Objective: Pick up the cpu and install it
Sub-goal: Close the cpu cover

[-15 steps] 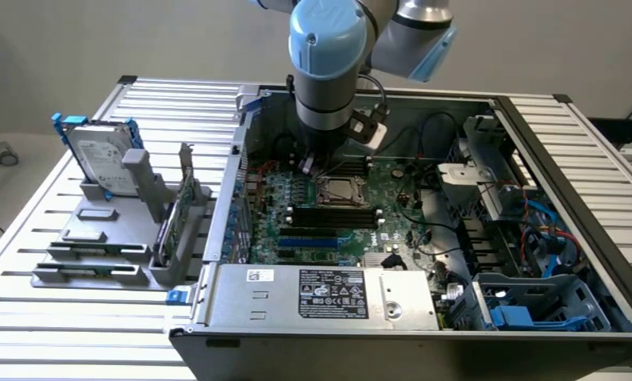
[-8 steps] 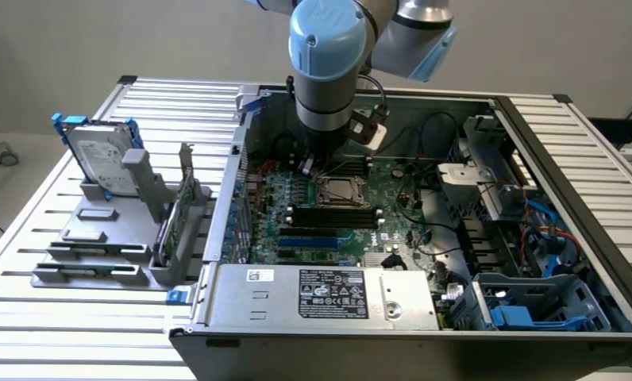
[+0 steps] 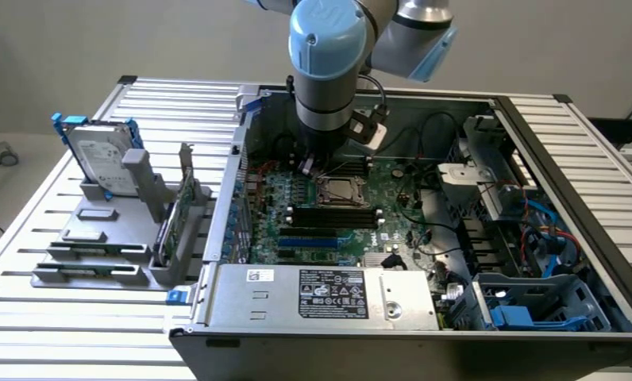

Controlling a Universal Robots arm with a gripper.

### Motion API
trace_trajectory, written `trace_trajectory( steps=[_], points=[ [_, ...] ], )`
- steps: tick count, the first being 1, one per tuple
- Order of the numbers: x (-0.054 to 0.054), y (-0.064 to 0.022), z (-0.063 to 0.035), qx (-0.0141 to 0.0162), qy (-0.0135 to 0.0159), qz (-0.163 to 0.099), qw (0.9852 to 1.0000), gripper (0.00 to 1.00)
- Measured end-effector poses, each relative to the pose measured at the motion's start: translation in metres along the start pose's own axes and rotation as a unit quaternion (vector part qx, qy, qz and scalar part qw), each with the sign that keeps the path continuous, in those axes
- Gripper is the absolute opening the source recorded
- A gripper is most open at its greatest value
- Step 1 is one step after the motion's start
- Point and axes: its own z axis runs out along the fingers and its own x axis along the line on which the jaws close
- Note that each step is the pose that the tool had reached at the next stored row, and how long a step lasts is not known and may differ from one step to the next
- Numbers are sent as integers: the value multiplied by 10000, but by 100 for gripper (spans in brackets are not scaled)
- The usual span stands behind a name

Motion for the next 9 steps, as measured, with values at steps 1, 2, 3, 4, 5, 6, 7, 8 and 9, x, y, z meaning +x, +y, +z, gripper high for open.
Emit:
trace_trajectory(
  steps=[1,2,3,4,5,6,7,8,9],
  points=[
    [0,0,0,-2,-4,0,10000,11],
    [-1,0,-1,-3,-5,0,10000,11],
    [0,0,-1,-3,-5,0,10000,11],
    [0,0,-1,-3,-5,0,10000,11],
    [-1,0,-1,-3,-6,0,10000,11],
    [-1,0,-1,-3,-6,0,10000,11],
    [-1,0,-1,-4,-7,1,10000,11],
    [-1,1,-1,-5,-10,0,10000,11],
    [-1,2,-1,-7,-14,-1,10000,11]
  ],
)
